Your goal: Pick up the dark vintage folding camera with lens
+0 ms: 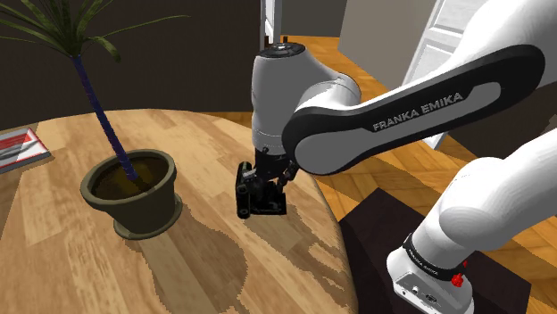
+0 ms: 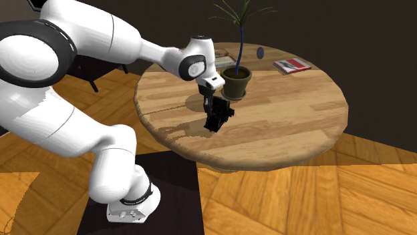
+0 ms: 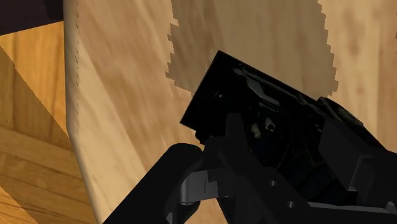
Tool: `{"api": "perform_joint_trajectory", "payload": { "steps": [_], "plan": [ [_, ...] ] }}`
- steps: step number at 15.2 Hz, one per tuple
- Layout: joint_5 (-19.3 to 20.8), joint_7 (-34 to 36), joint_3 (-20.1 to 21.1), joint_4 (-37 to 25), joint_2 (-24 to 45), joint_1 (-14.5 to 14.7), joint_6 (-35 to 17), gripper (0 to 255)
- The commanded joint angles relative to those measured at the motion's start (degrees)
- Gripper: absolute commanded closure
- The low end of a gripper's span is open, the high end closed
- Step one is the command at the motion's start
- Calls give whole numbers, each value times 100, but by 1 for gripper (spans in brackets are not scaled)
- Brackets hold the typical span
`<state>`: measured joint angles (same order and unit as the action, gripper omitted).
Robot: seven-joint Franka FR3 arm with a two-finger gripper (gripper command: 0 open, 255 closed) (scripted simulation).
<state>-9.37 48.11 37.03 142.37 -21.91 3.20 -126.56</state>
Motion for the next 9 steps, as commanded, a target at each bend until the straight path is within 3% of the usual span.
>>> {"api": "perform_joint_trajectory", "payload": {
  "steps": [1, 9],
  "plan": [
    [69, 53, 34, 92, 138, -69, 12, 255],
    [-14, -92, -160, -289, -199, -11, 704, 255]
  ]
}}
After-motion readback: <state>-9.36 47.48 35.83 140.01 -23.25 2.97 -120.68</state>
